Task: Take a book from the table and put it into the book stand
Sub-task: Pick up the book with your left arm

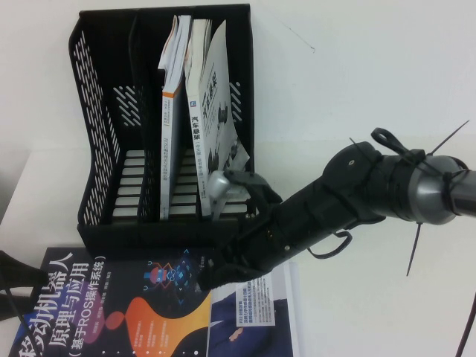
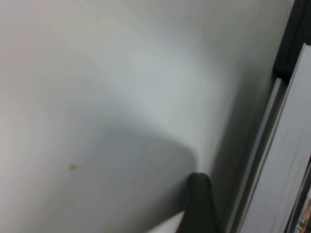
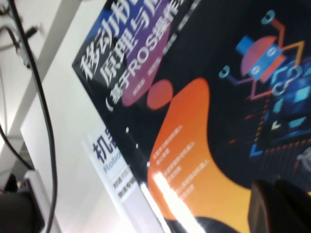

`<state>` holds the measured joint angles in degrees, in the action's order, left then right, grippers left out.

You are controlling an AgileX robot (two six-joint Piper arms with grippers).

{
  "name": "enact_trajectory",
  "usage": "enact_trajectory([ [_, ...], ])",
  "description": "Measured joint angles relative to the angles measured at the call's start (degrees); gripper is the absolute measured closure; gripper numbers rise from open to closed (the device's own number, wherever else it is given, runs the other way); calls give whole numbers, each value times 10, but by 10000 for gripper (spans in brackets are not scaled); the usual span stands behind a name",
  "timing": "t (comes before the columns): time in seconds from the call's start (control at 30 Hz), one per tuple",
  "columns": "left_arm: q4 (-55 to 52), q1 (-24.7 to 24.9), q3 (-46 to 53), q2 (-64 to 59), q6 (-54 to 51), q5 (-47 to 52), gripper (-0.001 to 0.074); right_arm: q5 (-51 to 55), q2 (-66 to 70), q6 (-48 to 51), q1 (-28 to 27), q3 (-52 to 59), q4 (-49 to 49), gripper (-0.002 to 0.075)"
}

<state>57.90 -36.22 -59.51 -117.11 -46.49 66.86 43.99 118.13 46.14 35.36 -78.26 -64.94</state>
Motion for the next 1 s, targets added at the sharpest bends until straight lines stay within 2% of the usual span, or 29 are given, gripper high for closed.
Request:
enact_trajectory([
  [0.3, 15, 0, 17, -13, -8, 9, 330, 5, 0, 2, -16, 0, -6, 721],
  [0.83, 28, 0, 28, -20, -15, 19, 336, 15, 0, 8, -17, 0, -6, 721],
  [1.0, 29, 16, 28, -20, -10, 19, 338, 15, 0, 11, -17, 0, -7, 721],
])
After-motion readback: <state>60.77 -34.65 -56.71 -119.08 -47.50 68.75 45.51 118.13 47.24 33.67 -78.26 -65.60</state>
